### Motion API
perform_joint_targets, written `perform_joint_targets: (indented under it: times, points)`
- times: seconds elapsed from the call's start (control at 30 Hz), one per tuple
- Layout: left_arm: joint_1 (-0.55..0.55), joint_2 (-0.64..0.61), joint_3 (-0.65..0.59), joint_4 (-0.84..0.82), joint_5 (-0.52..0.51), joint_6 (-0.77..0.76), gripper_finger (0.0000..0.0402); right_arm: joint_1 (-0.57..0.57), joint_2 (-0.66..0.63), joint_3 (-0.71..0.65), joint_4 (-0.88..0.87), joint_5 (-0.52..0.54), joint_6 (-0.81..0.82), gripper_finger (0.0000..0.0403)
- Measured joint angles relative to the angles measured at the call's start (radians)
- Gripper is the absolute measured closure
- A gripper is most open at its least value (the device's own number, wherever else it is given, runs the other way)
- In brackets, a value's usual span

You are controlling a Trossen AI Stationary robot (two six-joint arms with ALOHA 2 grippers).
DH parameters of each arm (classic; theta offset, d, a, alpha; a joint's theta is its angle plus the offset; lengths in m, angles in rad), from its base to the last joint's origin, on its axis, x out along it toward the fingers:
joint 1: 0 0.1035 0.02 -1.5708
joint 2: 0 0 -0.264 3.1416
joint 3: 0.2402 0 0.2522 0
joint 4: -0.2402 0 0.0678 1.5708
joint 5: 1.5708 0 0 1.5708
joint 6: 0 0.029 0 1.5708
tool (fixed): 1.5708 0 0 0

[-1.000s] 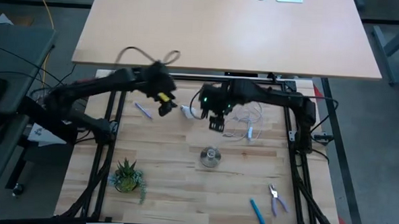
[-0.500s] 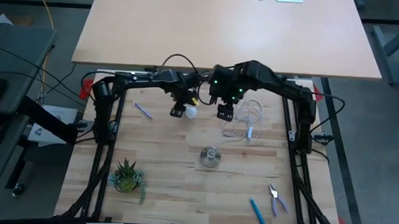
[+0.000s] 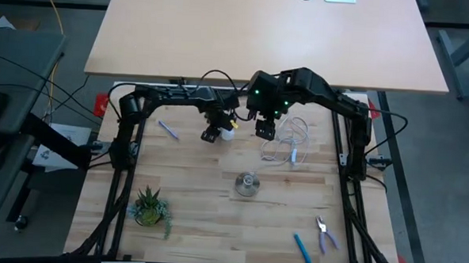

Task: Screw lightbulb
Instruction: Insert the lightbulb in the lamp

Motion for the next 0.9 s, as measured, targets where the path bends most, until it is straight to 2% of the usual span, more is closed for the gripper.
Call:
perform_joint_targets:
  times: [0.3,0.47,0.6,0.73,0.9]
  points:
    - [-0.046,0.063,0.004,0.034,-0.023,-0.129,0.0208,0.0,0.0,0.0,0.0,0.0,0.003,0.0164]
    - [-0.05,0.045,0.0,0.041,-0.016,-0.19,0.025,-0.001,0.0,-0.001,0.001,0.005,0.0,0.0164]
    - [-0.054,0.001,-0.004,0.03,0.036,-0.2,0.0263,-0.008,-0.002,-0.001,0.001,0.016,-0.034,0.0164]
    - [-0.039,-0.075,-0.004,0.004,0.103,-0.235,0.0263,-0.039,-0.027,-0.001,0.005,0.099,-0.083,0.0164]
    - [-0.026,-0.22,-0.048,0.0,0.124,-0.278,0.0245,-0.12,-0.084,-0.001,0.036,0.106,-0.087,0.0164]
